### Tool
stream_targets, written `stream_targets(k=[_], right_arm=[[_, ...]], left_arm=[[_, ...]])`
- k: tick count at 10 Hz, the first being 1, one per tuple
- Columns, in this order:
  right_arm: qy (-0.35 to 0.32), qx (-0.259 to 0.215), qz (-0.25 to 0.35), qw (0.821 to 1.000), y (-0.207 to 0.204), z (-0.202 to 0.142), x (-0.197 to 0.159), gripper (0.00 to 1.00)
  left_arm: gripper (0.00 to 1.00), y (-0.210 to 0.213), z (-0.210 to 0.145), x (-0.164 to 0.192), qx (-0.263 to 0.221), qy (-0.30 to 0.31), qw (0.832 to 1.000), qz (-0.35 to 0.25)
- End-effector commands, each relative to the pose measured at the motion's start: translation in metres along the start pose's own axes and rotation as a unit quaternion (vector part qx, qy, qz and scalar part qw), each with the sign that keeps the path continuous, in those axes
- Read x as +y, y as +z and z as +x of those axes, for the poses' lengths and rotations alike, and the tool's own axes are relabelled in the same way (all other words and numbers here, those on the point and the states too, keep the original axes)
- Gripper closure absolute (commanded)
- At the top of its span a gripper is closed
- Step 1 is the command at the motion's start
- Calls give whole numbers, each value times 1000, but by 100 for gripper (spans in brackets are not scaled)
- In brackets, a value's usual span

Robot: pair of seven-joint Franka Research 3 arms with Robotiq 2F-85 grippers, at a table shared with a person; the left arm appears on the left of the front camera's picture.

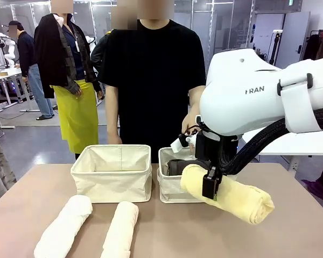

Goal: Divide the towels into two baskets.
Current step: Pick up one hotel-folded towel from the bottom of the table and place it in the Fabric basket indicated by the person.

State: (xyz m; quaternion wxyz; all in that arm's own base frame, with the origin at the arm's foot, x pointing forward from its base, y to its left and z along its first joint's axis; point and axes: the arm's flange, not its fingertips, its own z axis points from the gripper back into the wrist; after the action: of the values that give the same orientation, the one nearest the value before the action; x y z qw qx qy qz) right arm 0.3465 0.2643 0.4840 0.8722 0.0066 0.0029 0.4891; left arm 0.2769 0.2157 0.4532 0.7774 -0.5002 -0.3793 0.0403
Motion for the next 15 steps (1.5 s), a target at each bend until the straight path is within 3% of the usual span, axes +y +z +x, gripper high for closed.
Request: stream_targets(k=[1, 4, 6, 8, 10, 15], right_arm=[[-23, 10, 5, 1000, -3, 2, 12, 70], [-7, 7, 3, 1000, -4, 0, 3, 66], [167, -16, -34, 985, 14, 22, -22, 66], [271, 15, -49, 961, 28, 54, -58, 66], [302, 30, -92, 948, 33, 90, -97, 66], [299, 6, -76, 951, -2, 146, -177, 66]], left_arm=[[0, 2, 0, 0, -3, -1, 1000, -2], [0, 2, 0, 0, -3, -1, 1000, -2], [0, 2, 0, 0, -3, -1, 1000, -2], [0, 2, 0, 0, -3, -1, 1000, -2], [0, 2, 0, 0, -3, -1, 1000, -2], [0, 2, 0, 0, -3, -1, 1000, -2]])
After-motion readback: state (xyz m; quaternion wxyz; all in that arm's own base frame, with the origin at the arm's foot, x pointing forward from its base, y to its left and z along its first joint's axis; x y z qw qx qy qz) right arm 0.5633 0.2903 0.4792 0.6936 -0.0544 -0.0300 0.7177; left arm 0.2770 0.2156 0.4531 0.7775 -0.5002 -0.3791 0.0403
